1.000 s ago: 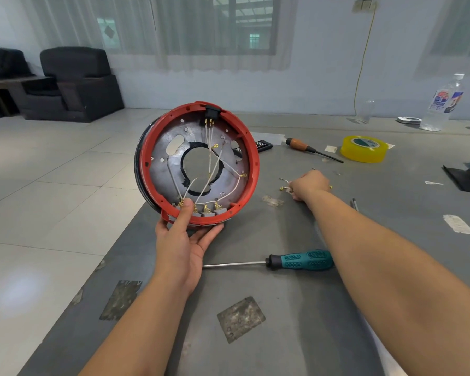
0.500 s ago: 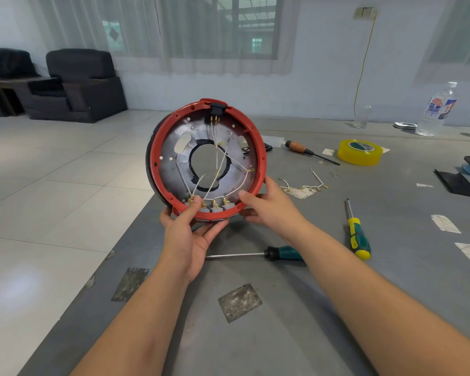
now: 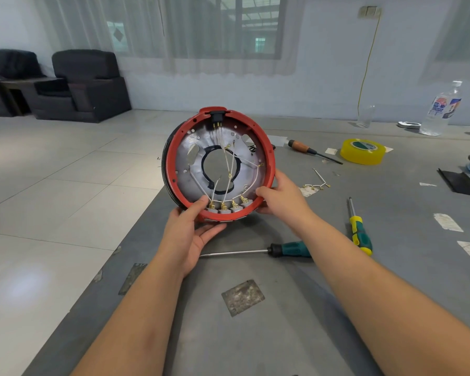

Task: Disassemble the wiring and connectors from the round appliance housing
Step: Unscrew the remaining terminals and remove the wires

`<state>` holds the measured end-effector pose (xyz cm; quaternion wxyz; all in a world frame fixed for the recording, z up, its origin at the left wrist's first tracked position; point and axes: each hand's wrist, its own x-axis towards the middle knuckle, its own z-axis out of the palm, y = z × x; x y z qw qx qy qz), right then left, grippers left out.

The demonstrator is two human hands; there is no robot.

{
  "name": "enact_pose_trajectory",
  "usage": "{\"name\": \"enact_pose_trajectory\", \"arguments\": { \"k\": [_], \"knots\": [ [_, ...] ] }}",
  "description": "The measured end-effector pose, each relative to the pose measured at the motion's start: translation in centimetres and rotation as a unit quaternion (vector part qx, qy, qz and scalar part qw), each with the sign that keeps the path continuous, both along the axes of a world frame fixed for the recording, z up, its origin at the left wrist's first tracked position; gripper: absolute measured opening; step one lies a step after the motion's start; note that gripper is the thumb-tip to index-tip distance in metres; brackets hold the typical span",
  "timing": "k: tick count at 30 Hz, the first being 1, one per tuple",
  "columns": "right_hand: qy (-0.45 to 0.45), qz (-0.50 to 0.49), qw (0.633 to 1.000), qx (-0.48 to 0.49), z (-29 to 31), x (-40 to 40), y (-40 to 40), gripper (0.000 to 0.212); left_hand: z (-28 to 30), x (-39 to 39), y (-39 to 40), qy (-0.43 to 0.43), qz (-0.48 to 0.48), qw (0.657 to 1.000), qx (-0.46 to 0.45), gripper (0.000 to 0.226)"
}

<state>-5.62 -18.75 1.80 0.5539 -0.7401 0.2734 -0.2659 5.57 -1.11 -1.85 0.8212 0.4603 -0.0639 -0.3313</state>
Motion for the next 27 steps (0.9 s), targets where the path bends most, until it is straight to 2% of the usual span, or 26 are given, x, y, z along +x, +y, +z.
{"name": "enact_pose_trajectory", "arguments": {
  "k": [2,4,6,7,9,12,14,16,22,24,27],
  "knots": [
    [0.01,0.022,1.0,-0.008,0.1,-0.2,-0.3,0.038,-0.3,0.2,0.0,-0.011,0.013,1.0,0.002,0.051],
    [0.027,0.054,0.998,-0.035,0.0,-0.9,-0.6,0.052,-0.4,0.5,0.1,-0.008,0.027,1.0,0.0,0.052],
    [0.072,0.048,0.991,-0.102,-0.3,-2.1,-0.9,0.068,-0.5,0.7,0.2,-0.006,0.041,0.999,-0.006,0.056],
    [0.098,0.039,0.983,-0.149,-0.5,-3.0,-0.9,0.068,-0.5,0.7,0.2,-0.007,0.048,0.999,-0.007,0.058],
    [0.149,0.052,0.953,-0.257,-1.1,-4.9,-0.8,0.057,-0.6,0.7,0.1,-0.009,0.059,0.998,-0.01,0.059],
    [0.254,0.099,0.864,-0.425,-1.9,-8.0,-0.4,0.056,-0.7,0.7,0.1,-0.001,0.074,0.997,-0.019,0.06],
    [0.282,0.118,0.826,-0.475,-2.3,-9.4,-0.1,0.059,-0.8,0.8,0.1,0.005,0.079,0.997,-0.026,0.06],
    [0.284,0.135,0.817,-0.484,-2.4,-10.3,-0.1,0.054,-0.8,0.8,0.1,0.007,0.08,0.996,-0.029,0.057],
    [0.253,0.176,0.846,-0.434,-2.5,-10.9,-0.6,0.032,-1.0,0.9,0.1,0.015,0.077,0.996,-0.035,0.053],
    [0.214,0.167,0.879,-0.393,-2.7,-11.1,-0.6,0.033,-1.1,0.9,0.0,0.012,0.074,0.997,-0.034,0.055],
    [0.117,0.117,0.946,-0.279,-2.6,-11.5,-0.8,0.042,-1.3,0.9,-0.1,0.003,0.07,0.997,-0.03,0.061]
  ]
}}
